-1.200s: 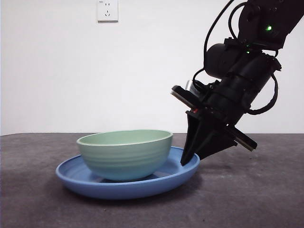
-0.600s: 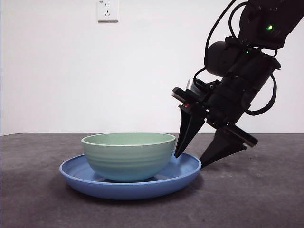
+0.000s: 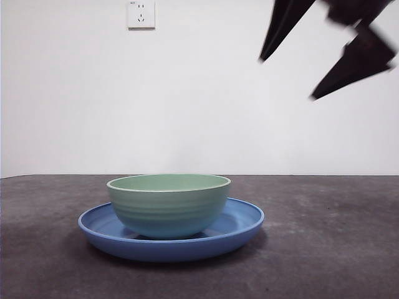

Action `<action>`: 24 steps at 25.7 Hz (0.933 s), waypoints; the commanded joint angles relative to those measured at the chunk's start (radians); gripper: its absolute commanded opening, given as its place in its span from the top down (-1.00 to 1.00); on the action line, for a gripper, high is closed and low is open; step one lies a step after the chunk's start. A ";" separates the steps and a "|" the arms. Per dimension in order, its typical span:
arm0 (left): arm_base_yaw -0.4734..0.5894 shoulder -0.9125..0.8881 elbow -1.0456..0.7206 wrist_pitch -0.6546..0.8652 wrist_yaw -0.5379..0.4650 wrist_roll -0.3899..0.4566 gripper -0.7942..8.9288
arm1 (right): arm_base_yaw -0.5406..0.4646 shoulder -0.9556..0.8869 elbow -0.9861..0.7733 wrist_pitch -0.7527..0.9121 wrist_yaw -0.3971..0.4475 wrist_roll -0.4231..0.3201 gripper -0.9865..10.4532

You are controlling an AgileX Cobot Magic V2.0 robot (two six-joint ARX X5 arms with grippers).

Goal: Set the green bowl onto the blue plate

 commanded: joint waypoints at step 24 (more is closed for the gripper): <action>-0.008 0.004 0.014 0.006 0.002 0.007 -0.26 | 0.172 -0.539 0.016 -0.375 0.121 -0.089 -0.31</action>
